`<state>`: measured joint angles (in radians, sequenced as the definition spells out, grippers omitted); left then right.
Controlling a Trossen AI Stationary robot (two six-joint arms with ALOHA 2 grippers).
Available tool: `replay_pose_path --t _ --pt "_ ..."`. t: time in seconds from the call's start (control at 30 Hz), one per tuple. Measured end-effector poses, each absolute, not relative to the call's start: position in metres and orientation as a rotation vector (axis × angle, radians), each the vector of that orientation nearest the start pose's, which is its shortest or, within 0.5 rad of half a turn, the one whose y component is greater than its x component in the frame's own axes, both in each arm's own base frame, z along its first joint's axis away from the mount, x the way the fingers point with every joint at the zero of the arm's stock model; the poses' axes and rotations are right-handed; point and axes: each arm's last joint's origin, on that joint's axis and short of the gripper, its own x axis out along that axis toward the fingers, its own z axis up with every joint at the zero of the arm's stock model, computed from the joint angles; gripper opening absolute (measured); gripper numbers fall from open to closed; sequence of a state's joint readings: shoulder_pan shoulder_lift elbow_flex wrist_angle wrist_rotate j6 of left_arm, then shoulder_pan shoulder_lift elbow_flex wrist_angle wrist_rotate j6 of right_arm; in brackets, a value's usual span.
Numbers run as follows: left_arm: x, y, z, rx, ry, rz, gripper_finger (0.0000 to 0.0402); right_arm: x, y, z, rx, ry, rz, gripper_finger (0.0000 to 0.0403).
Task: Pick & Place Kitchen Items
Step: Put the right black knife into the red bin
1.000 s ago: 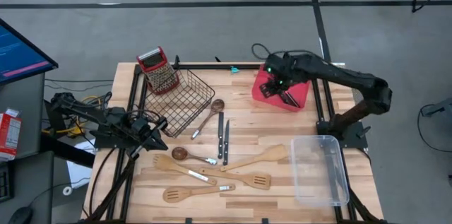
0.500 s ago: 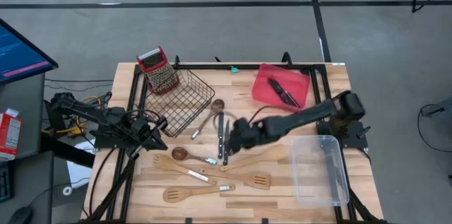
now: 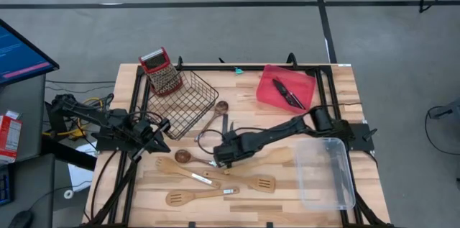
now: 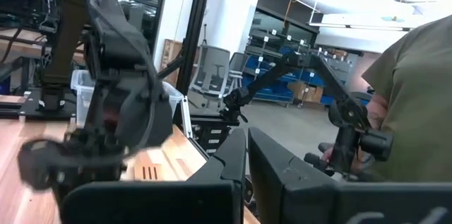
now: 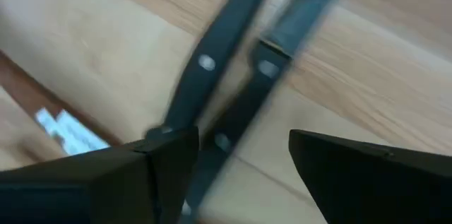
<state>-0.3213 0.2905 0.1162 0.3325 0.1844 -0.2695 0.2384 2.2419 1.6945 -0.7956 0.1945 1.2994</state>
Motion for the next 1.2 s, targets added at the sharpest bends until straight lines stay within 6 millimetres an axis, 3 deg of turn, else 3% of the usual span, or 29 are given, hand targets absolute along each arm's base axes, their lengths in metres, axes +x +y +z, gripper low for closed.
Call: replay_pose_path --t 0.17,0.3,0.57,0.9,1.1,1.2 --pt "0.106 -0.041 0.212 -0.274 -0.099 -0.524 0.0002 0.447 0.097 0.133 0.792 1.148 -0.768 0.0207" --pt "0.106 -0.041 0.212 -0.274 -0.102 -0.525 0.0002 0.445 0.094 0.134 0.772 1.188 -0.788 0.0181" --pt "0.106 -0.041 0.212 -0.275 -0.106 -0.525 0.0002 0.44 0.082 0.137 0.701 1.305 -0.72 0.0071" --pt "0.106 -0.041 0.213 -0.275 -0.114 -0.526 0.0002 0.431 0.068 0.132 0.611 1.427 -0.679 0.007" --pt "0.106 -0.041 0.214 -0.276 -0.119 -0.527 0.0002 0.421 0.061 0.146 0.558 1.467 -0.692 0.007" --pt "0.106 -0.041 0.214 -0.276 -0.12 -0.527 0.0002 0.417 0.057 0.163 0.55 1.453 -0.694 0.007"
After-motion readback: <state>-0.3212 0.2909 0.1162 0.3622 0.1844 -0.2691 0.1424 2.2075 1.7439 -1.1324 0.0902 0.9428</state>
